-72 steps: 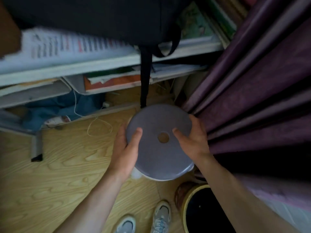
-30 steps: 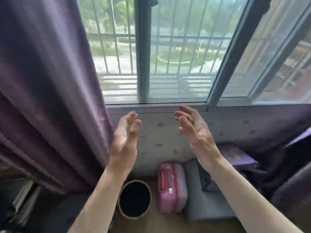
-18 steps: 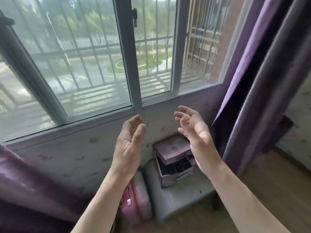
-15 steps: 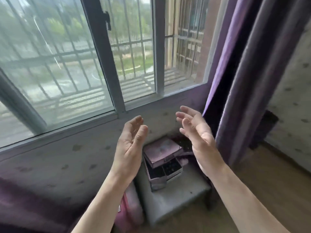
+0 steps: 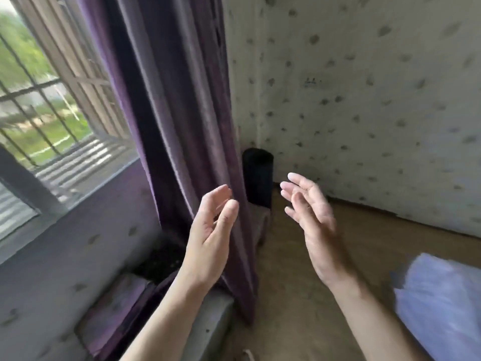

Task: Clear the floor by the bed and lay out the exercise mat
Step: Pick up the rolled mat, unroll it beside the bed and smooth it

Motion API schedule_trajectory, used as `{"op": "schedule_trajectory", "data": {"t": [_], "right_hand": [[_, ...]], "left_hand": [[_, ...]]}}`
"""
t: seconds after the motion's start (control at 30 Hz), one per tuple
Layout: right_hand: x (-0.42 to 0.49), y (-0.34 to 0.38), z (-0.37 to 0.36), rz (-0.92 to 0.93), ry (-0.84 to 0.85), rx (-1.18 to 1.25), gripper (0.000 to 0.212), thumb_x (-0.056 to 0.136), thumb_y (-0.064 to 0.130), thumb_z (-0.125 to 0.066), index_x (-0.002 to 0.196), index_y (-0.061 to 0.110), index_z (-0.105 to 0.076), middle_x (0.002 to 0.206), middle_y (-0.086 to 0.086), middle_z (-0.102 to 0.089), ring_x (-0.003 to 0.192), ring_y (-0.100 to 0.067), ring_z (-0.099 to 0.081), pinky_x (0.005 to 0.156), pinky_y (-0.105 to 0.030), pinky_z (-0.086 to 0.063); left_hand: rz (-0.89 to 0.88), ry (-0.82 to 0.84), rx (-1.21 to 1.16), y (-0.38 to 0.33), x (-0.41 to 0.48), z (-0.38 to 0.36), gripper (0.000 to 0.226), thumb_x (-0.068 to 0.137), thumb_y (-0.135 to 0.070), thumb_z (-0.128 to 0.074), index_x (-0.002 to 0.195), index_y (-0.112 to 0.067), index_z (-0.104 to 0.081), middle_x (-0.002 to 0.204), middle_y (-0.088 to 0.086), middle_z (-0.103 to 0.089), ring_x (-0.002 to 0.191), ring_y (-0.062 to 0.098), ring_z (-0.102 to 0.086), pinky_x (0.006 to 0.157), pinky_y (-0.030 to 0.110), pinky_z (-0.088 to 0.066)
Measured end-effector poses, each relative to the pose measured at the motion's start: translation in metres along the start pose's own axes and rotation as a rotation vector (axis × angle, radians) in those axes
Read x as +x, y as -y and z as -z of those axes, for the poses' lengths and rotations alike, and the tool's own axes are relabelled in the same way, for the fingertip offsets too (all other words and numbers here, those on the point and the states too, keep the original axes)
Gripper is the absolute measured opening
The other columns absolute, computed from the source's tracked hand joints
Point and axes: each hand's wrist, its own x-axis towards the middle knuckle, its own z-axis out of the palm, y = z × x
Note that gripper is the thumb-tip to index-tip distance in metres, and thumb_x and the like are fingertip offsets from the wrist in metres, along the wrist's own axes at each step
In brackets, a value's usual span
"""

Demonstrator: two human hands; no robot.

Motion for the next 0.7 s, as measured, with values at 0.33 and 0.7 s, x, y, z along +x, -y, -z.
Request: {"op": "schedule_trajectory", "data": {"t": [0.33,0.7], "right_hand": [[0.112,0.001,0.125,0.018,-0.306,-0.137,0.064,0.079,0.062,-0.055,0.135,0.031,-0.053,0.136,0.006,-0.063,0.13,-0.001,-0.055,0.116,-0.038,-0.041],[0.245,-0.023,0.221,0.023,-0.44,-0.155,0.061,0.082,0.06,-0.055,0.136,0.032,-0.053,0.137,0.009,-0.063,0.131,-0.001,-0.055,0.116,-0.037,-0.042]], "left_hand": [[-0.033,0.302,-0.114,0.026,0.149,-0.147,0.067,0.084,-0.064,-0.046,0.14,-0.026,-0.049,0.14,-0.017,-0.054,0.129,-0.004,-0.049,0.112,0.04,-0.042],[0.018,0.367,-0.166,0.046,0.299,-0.262,0.07,0.081,-0.068,-0.045,0.137,-0.027,-0.052,0.137,-0.014,-0.057,0.128,-0.003,-0.051,0.112,0.042,-0.04]]}}
